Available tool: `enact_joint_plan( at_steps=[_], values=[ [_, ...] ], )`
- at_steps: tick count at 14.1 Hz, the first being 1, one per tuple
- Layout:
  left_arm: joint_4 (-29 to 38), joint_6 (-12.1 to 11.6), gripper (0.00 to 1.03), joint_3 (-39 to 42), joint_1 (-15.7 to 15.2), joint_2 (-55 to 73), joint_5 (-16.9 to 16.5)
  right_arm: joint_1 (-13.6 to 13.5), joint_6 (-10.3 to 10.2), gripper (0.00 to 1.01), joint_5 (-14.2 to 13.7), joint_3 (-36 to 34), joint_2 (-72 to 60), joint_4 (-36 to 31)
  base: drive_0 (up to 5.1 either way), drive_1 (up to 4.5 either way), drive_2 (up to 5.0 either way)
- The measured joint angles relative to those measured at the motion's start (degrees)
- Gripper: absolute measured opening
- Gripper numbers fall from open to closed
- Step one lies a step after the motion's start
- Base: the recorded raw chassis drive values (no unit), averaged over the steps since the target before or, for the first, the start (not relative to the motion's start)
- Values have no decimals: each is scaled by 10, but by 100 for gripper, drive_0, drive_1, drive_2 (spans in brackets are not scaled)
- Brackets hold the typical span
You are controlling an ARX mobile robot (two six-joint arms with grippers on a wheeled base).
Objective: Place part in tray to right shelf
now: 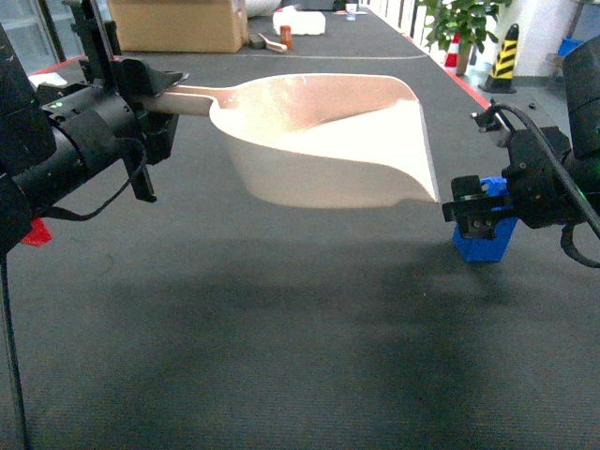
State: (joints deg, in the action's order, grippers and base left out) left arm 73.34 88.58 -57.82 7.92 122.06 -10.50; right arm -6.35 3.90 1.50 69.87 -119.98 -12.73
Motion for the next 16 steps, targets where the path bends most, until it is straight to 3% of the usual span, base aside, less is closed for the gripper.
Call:
enact_joint_plan(
  at_steps=[3,6,8,9,11,12,13,14,16],
  values=[
    [0,0,14,0,0,0,0,8,0,47,-24,-27,23,-19,0,0,0],
    [0,0,14,0,0,0,0,34,-9,46,-26,-112,119,-24,0,0,0],
    [0,0,14,0,0,0,0,46,-16,46,-13,-145,215,-25,0,0,0],
    [0,0,14,0,0,0,0,43,-28,46,10,-153,296,-23,0,0,0],
    [0,0,14,0,0,0,0,-3,-63,46,49,-141,396,-14,0,0,0],
    [0,0,14,0,0,0,0,-56,-95,46,55,-124,420,-14,0,0,0],
    [0,0,14,0,0,0,0,-89,-113,46,53,-119,419,-16,0,0,0],
    [0,0,14,0,0,0,0,-132,-117,46,28,-118,400,-31,0,0,0],
    [0,0,14,0,0,0,0,-208,-141,46,4,-103,325,-43,0,0,0]
  ],
)
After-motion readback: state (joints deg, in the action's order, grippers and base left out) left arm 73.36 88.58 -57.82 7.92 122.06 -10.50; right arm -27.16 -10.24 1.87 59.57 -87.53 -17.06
